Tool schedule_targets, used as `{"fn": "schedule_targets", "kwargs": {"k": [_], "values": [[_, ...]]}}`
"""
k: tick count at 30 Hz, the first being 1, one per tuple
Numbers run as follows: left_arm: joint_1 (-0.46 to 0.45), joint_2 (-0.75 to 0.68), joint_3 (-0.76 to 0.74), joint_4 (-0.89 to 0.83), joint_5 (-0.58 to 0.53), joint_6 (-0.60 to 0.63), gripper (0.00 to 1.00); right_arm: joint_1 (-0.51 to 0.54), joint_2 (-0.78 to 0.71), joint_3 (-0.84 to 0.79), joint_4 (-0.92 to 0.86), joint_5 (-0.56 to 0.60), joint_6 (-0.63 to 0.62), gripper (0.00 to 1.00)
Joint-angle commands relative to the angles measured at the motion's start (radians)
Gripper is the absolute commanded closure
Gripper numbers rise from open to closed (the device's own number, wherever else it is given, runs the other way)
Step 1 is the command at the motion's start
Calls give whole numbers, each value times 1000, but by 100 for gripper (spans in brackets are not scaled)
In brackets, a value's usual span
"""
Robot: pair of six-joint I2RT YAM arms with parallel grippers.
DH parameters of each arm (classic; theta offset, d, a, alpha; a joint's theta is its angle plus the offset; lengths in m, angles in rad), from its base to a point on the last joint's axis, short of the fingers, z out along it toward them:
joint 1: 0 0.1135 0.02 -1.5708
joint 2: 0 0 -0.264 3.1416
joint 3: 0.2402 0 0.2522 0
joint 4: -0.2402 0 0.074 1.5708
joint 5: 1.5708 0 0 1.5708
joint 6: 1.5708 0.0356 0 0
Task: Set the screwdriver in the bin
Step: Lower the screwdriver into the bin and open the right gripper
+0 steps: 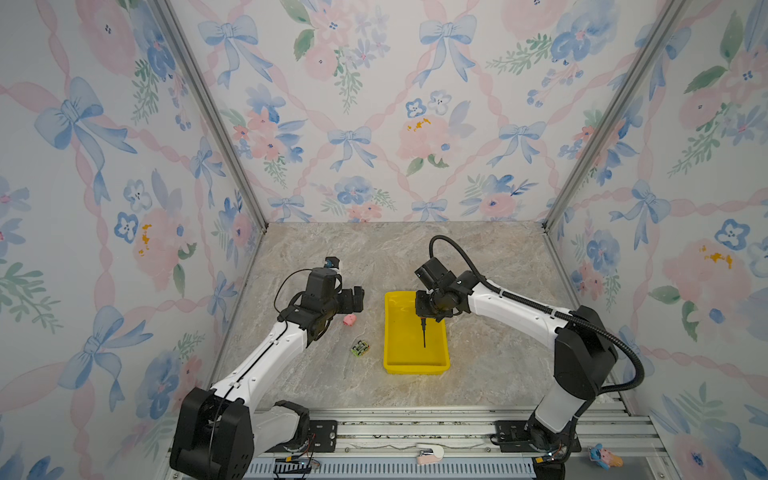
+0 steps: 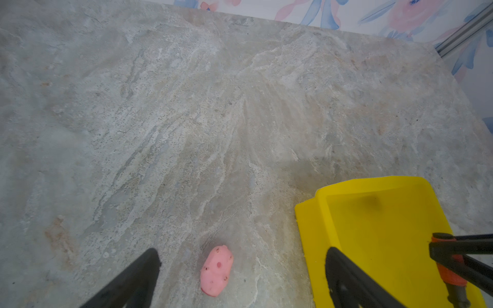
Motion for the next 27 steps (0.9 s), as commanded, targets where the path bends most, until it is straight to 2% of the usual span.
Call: {"fn": "schedule_targets", "kwargs": {"k": [1, 27], "values": [[16, -25, -16, 10, 22, -6, 2, 9, 39, 18, 33, -16, 4, 100], [32, -10, -73, 12, 6, 2, 3, 17, 192, -7, 115, -16, -13, 96]]}}
